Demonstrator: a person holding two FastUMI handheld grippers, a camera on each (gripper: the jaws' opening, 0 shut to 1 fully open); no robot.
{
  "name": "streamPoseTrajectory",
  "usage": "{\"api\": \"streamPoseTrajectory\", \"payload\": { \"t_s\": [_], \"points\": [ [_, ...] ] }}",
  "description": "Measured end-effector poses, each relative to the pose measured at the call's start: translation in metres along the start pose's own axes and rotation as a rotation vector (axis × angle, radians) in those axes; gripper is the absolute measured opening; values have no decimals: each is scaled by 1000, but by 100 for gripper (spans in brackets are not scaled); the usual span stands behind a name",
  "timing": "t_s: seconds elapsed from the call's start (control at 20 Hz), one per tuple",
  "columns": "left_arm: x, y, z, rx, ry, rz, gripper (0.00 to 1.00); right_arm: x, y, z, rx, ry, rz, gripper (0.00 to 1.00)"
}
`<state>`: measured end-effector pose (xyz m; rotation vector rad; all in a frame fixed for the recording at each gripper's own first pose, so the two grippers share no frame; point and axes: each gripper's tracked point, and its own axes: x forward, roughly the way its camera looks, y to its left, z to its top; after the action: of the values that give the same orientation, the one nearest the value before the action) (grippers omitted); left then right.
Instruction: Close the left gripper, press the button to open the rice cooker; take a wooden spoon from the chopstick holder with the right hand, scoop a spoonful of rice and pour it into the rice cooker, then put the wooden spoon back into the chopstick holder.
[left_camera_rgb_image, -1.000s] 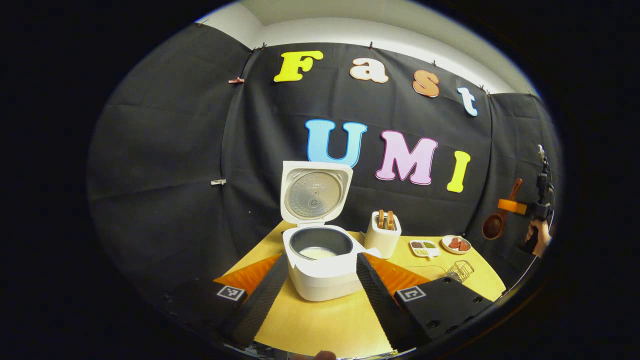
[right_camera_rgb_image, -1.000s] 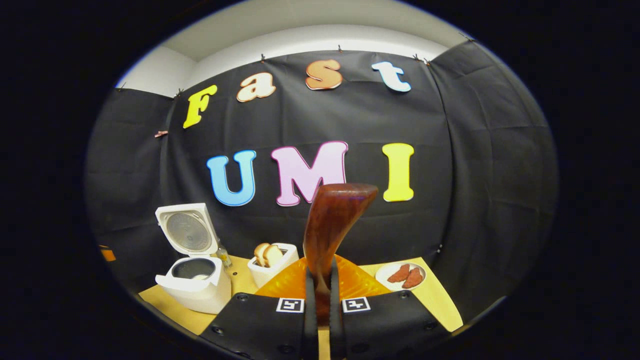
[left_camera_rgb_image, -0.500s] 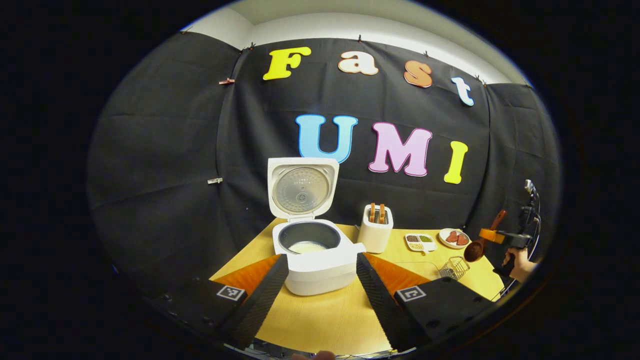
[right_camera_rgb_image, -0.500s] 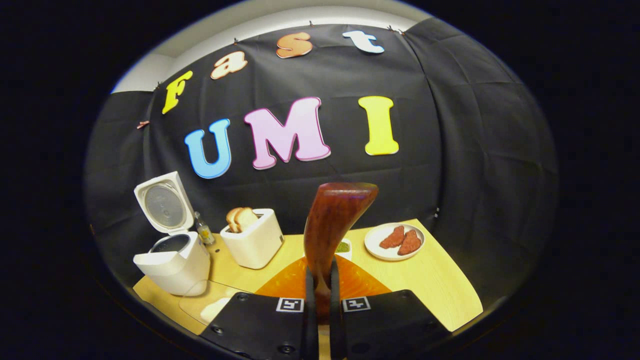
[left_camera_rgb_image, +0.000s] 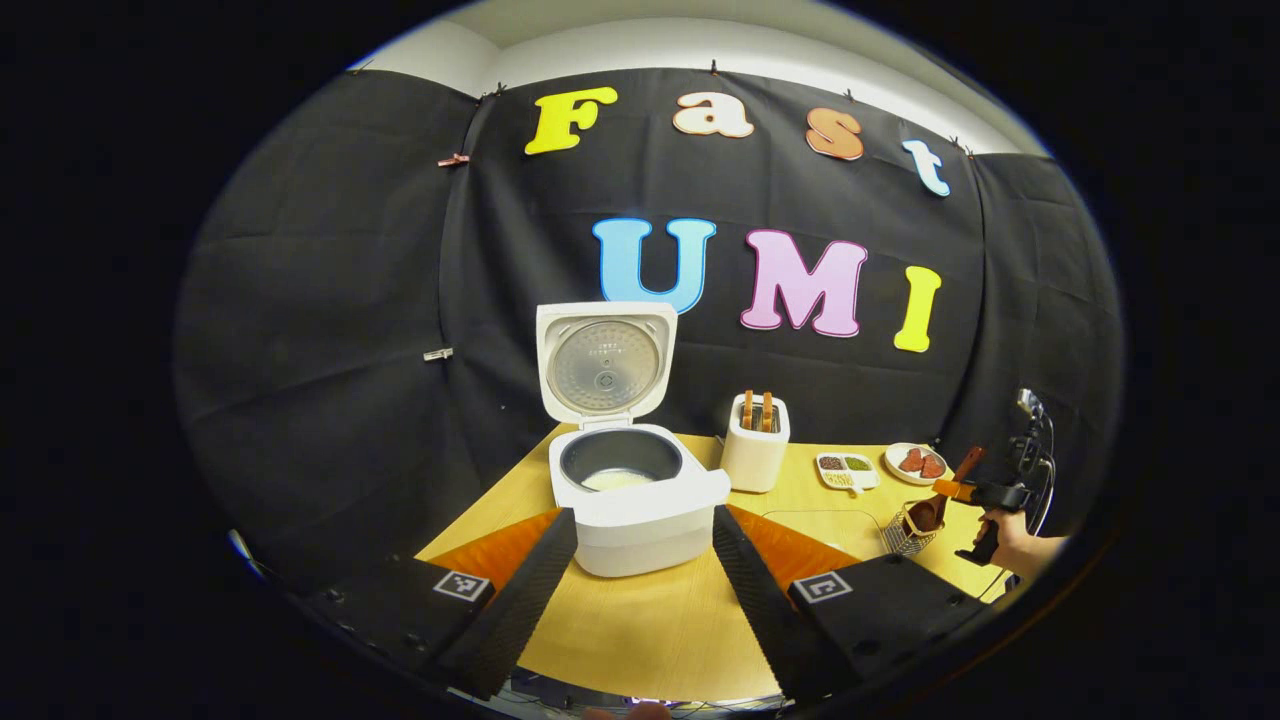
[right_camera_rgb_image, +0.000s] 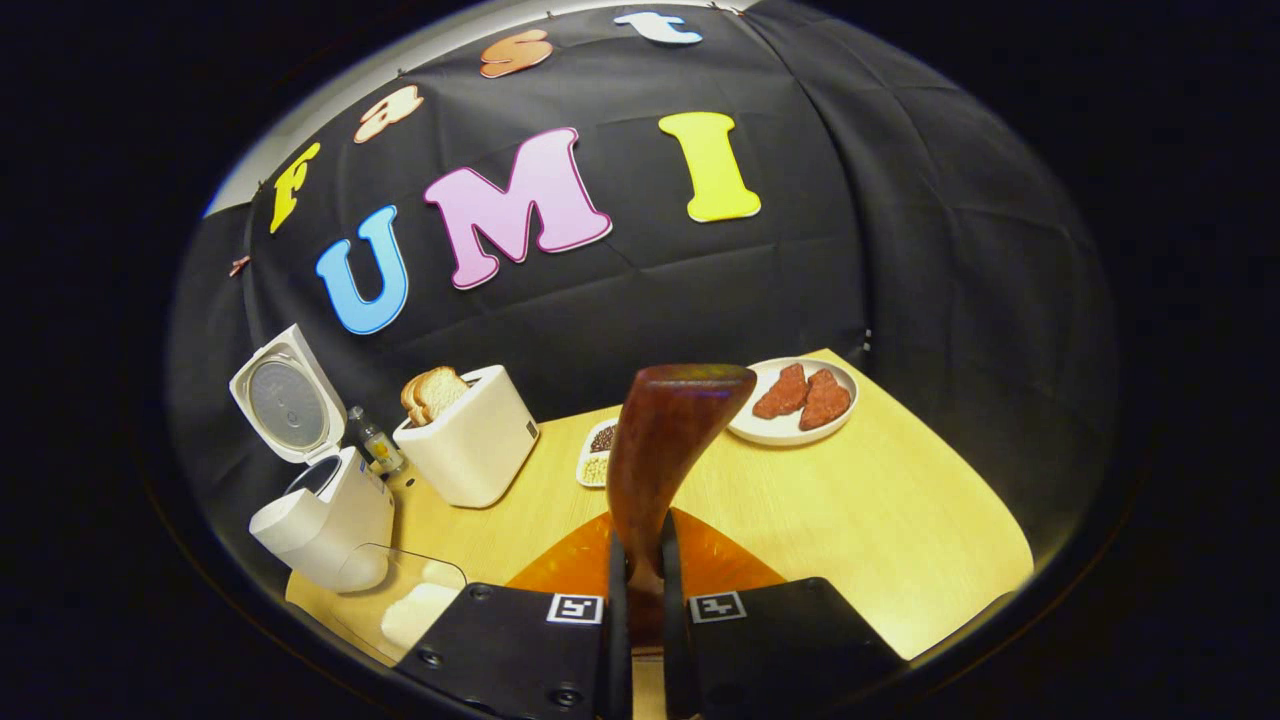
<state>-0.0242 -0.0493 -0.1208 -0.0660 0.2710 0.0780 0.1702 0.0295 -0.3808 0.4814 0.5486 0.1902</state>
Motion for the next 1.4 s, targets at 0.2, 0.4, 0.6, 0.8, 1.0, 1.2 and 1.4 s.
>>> {"api": "streamPoseTrajectory", "payload": {
  "t_s": [0.2,0.4,0.6,0.8,1.0,1.2,1.4],
  "points": [
    [1,0,9,1,-15,-12,95,-1,-4,0,59,24,-9,21],
    [5,3,27,-9,-49,-34,95,-13,-22,-9,84,59,-63,57],
    [17,3,61,-21,-115,-79,95,-40,-29,-16,83,75,-112,86],
    [41,0,112,-27,-223,-125,95,-77,-29,-29,81,86,-166,97],
    [73,1,165,-23,-326,-142,95,-119,-22,-30,42,77,-201,98],
    [119,15,212,-56,-380,-107,95,-163,-19,-15,-64,31,-252,98],
    [175,41,251,-30,-417,-20,95,-195,-8,2,-139,-10,-272,99]
  ]
}}
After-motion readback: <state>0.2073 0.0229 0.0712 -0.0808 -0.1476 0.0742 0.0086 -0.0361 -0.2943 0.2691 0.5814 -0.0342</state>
